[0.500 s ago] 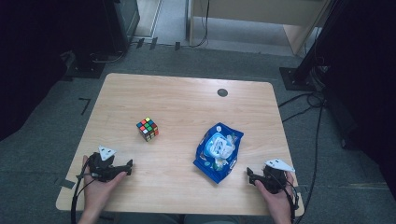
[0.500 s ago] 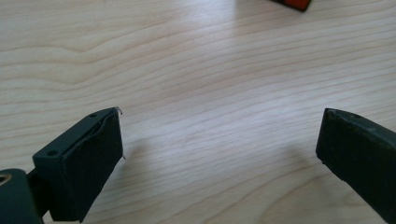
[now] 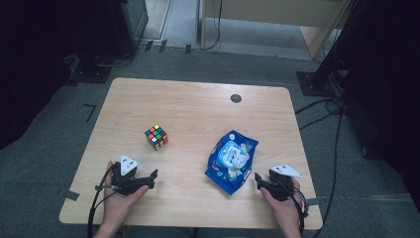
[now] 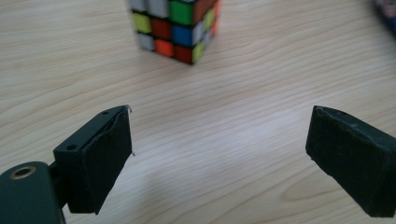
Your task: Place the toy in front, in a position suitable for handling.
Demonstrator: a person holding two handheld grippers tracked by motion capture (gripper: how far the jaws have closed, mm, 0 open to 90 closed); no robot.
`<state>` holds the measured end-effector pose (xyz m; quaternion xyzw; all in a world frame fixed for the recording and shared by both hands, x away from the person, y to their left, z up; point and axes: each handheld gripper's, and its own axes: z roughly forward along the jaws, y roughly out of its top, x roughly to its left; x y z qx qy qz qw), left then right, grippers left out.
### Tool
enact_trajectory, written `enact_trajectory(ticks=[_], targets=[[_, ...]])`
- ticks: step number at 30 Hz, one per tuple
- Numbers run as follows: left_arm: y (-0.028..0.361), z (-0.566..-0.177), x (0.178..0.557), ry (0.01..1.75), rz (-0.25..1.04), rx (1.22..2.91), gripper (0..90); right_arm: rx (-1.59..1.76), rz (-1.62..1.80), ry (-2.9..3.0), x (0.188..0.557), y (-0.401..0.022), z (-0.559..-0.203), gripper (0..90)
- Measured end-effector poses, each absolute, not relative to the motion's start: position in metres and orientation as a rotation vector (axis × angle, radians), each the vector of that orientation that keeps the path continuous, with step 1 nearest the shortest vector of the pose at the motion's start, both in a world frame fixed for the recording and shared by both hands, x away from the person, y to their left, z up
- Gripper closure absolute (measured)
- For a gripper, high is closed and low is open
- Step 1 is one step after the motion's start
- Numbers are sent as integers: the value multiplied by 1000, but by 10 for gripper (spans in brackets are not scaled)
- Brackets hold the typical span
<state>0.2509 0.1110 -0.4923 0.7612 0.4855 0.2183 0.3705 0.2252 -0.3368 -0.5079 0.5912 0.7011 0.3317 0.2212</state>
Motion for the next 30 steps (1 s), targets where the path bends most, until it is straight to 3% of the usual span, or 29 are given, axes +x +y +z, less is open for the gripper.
enact_trajectory(ticks=[1,4,6,9,13,20,30], targets=[[100,-491,251,1200,544,1967,149,1631,938,1942,230,-331,-507,440],[88,-490,252,1155,524,1984,158,1630,963,1948,234,-325,-506,461],[76,-489,254,1110,502,1991,220,1606,947,1945,237,-318,-504,482],[54,-490,257,1023,440,2012,325,1601,959,1941,243,-310,-502,497],[21,-493,260,932,314,2032,402,1603,952,1953,251,-306,-504,511],[-27,-504,252,765,215,2113,447,1612,956,1960,267,-300,-508,544],[-65,-508,266,816,193,2099,484,1584,890,1900,301,-303,-510,549]])
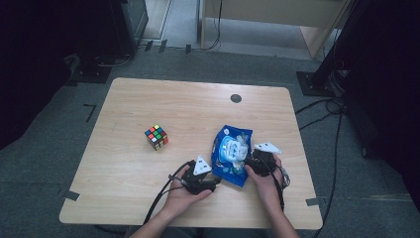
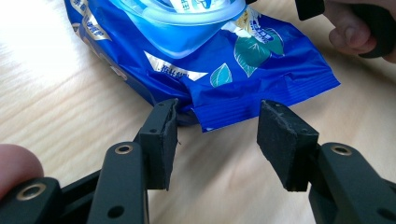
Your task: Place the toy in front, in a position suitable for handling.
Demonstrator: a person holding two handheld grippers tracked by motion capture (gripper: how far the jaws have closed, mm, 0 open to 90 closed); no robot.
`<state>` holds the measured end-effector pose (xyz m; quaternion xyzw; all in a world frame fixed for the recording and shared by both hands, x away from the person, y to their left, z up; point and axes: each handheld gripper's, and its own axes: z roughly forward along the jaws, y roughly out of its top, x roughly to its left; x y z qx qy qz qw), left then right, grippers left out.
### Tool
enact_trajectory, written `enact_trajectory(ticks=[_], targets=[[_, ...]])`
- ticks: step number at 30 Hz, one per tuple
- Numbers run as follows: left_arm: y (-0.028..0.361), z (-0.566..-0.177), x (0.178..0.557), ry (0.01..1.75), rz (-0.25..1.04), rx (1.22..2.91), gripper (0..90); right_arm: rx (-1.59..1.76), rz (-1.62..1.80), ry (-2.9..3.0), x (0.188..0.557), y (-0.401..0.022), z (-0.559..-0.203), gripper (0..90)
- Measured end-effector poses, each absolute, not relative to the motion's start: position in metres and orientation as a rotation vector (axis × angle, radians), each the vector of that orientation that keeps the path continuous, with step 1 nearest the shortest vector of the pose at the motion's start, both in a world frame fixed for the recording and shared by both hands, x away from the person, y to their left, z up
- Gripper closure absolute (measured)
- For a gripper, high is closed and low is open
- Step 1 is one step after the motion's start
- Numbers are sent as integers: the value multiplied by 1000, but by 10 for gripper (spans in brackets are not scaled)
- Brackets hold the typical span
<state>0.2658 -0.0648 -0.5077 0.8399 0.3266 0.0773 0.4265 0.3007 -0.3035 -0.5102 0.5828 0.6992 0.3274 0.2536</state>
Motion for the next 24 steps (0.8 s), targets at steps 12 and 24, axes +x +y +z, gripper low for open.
enact_trajectory(ticks=[12,24], targets=[[-44,-492,259,800,319,2090,306,1602,868,1890,326,-323,-505,431],[66,-481,289,1168,566,1856,174,1647,915,1849,263,-357,-506,233]])
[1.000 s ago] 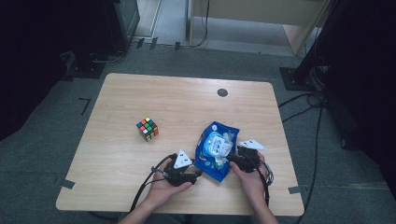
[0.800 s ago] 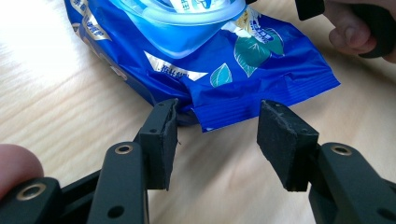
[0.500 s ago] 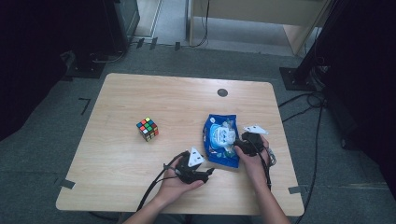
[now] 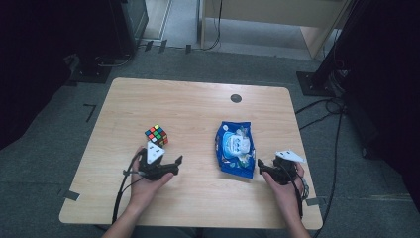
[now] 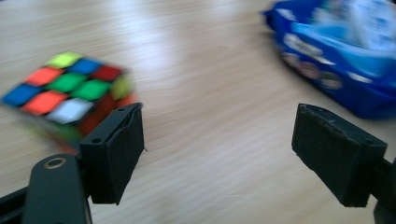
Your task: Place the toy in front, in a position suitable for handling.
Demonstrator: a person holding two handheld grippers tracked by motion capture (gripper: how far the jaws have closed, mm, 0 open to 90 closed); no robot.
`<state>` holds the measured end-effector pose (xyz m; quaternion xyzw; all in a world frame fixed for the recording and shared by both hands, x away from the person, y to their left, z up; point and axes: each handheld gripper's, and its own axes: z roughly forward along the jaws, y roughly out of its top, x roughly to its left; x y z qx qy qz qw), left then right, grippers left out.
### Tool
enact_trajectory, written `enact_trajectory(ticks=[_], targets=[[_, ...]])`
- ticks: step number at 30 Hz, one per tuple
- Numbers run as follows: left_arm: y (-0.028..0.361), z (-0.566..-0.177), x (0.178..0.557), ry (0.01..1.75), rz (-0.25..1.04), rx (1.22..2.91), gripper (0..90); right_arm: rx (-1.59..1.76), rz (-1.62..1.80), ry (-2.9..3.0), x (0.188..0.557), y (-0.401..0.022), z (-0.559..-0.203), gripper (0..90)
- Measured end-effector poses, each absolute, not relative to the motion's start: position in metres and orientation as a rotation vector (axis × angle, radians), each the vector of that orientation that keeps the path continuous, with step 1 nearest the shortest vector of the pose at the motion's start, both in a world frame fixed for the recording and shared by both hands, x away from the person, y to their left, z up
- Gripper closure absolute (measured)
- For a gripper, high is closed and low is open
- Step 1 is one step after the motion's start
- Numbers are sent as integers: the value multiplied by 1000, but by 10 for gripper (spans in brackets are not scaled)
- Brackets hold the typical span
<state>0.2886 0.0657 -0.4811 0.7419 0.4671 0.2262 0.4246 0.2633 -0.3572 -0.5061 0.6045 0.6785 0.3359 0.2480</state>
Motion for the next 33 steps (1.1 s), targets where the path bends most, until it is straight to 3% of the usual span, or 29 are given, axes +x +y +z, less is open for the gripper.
enact_trajectory(ticks=[9,18,24,26,27,29,33], targets=[[88,-497,324,1429,590,1812,179,1685,893,1823,250,-370,-521,216],[112,-502,335,1507,646,1803,219,1677,880,1820,250,-368,-524,217],[129,-504,335,1573,636,1709,233,1690,899,1806,251,-370,-524,218],[123,-504,334,1505,609,1730,224,1691,901,1806,251,-371,-524,218],[118,-504,334,1486,607,1749,161,1689,897,1808,251,-370,-524,217],[102,-504,336,1448,562,1773,137,1684,885,1811,251,-370,-524,218],[82,-509,353,1534,567,1808,116,1682,879,1812,251,-369,-524,218]])
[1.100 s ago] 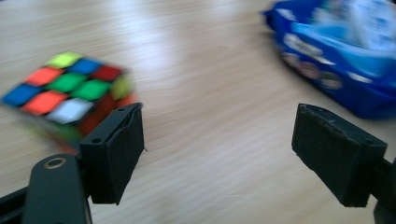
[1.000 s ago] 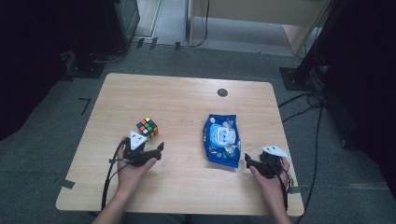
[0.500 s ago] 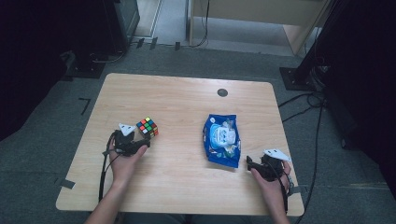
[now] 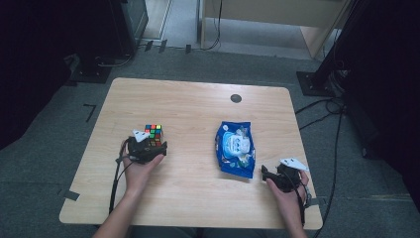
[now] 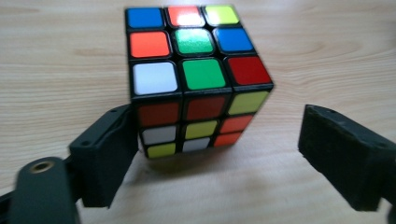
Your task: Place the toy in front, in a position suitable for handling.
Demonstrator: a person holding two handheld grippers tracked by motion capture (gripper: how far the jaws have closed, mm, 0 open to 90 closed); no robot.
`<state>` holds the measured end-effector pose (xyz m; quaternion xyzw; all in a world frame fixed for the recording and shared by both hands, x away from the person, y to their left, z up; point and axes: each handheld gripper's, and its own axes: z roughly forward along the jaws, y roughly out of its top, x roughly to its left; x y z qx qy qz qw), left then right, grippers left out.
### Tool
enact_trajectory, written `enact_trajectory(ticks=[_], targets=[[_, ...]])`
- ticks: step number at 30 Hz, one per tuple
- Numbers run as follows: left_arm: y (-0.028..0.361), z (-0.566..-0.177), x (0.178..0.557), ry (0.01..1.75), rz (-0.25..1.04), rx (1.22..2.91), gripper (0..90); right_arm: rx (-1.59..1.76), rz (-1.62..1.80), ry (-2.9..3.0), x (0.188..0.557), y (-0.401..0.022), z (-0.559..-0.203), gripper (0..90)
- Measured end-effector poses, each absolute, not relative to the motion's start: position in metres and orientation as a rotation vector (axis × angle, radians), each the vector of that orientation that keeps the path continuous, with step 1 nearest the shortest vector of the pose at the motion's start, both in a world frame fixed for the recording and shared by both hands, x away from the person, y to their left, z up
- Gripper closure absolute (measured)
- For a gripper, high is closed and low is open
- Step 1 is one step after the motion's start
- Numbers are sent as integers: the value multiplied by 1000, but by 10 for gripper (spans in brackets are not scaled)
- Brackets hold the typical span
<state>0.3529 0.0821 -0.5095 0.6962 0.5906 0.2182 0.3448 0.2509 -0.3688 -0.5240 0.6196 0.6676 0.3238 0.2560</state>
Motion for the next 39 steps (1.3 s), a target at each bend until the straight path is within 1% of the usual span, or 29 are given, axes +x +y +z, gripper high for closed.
enact_trajectory(ticks=[1,4,8,9,10,11,13,15,18,19,20,21,23,25,29,34,39], targets=[[82,-509,353,1534,567,1808,117,1682,879,1812,251,-369,-524,218],[77,-513,367,1634,564,1791,129,1684,881,1811,251,-369,-524,217],[76,-513,379,1665,594,1808,147,1683,883,1813,251,-369,-524,217],[75,-512,381,1667,617,1807,181,1684,884,1812,251,-369,-524,217],[76,-511,381,1657,649,1799,288,1683,884,1812,251,-369,-524,217],[76,-511,380,1640,670,1812,335,1684,883,1813,251,-368,-524,218],[76,-511,377,1582,637,1839,339,1677,882,1817,251,-368,-524,219],[73,-509,365,1466,609,1862,340,1679,887,1817,251,-368,-524,219],[64,-504,338,1242,577,1947,340,1676,888,1820,251,-369,-524,220],[62,-503,329,1170,547,1990,340,1675,884,1820,252,-369,-524,221],[59,-503,313,1015,471,2057,340,1676,878,1820,251,-368,-524,222],[59,-503,313,1015,471,2057,340,1676,878,1820,251,-368,-524,222],[58,-502,301,876,445,2142,340,1670,873,1821,252,-368,-524,223],[62,-500,295,798,415,2179,340,1672,867,1822,252,-367,-524,223],[69,-502,295,820,414,2179,340,1667,869,1826,252,-367,-524,223],[65,-510,297,823,447,2228,339,1666,867,1825,251,-367,-524,224],[64,-512,297,825,440,2222,338,1667,870,1830,251,-366,-524,224]])
